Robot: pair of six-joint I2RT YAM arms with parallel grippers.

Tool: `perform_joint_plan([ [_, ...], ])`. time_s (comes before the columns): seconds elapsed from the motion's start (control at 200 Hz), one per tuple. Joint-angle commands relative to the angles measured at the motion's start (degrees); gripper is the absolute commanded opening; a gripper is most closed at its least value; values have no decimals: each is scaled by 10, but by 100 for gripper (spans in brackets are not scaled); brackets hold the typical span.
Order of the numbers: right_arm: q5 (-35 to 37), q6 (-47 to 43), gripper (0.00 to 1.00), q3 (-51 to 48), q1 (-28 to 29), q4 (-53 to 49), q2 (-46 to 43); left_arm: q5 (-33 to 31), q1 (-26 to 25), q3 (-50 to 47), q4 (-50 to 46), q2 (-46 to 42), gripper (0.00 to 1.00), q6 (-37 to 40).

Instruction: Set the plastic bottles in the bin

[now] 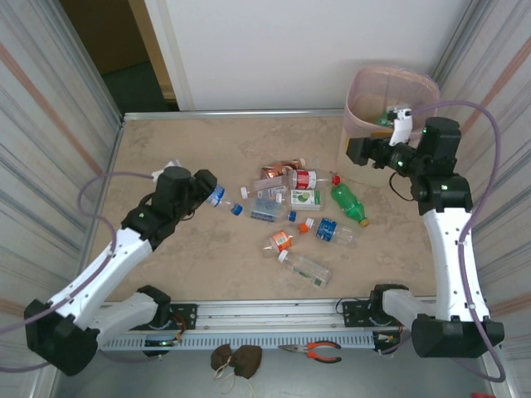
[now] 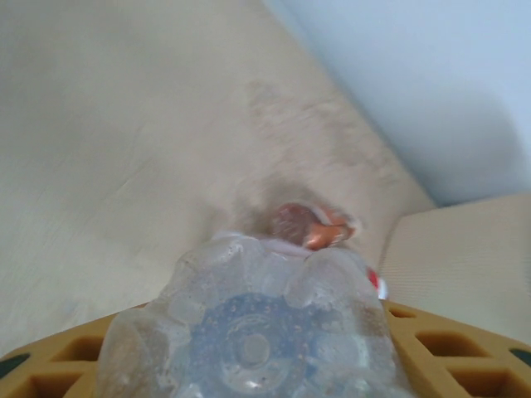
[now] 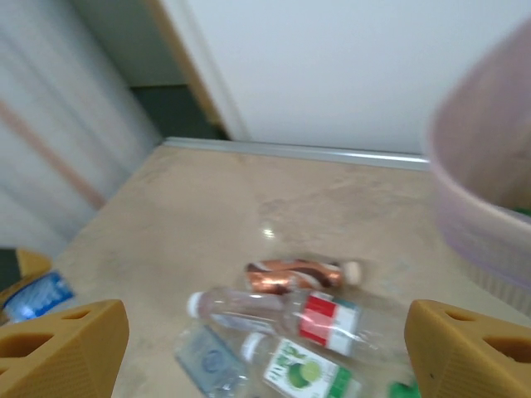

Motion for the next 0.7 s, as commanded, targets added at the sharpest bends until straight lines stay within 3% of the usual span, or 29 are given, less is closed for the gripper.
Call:
perform_joint_plan([
  [0.0,-65,2,86,-9,41,66,-4,30,4,-12,120,-32,32,174],
  [0.15,-94,1,85,-5,92,105,15,130,5,13,178,-29,27,278],
  [0.306,-123,-15,85,12,139,127,34,291,6,65,211,5,25,362],
  [0.506,-158,-55,86,17,199,148,45,493,6,126,261,39,24,428],
  [0.696,-162,-72,87,19,267,159,51,618,5,189,256,64,23,457],
])
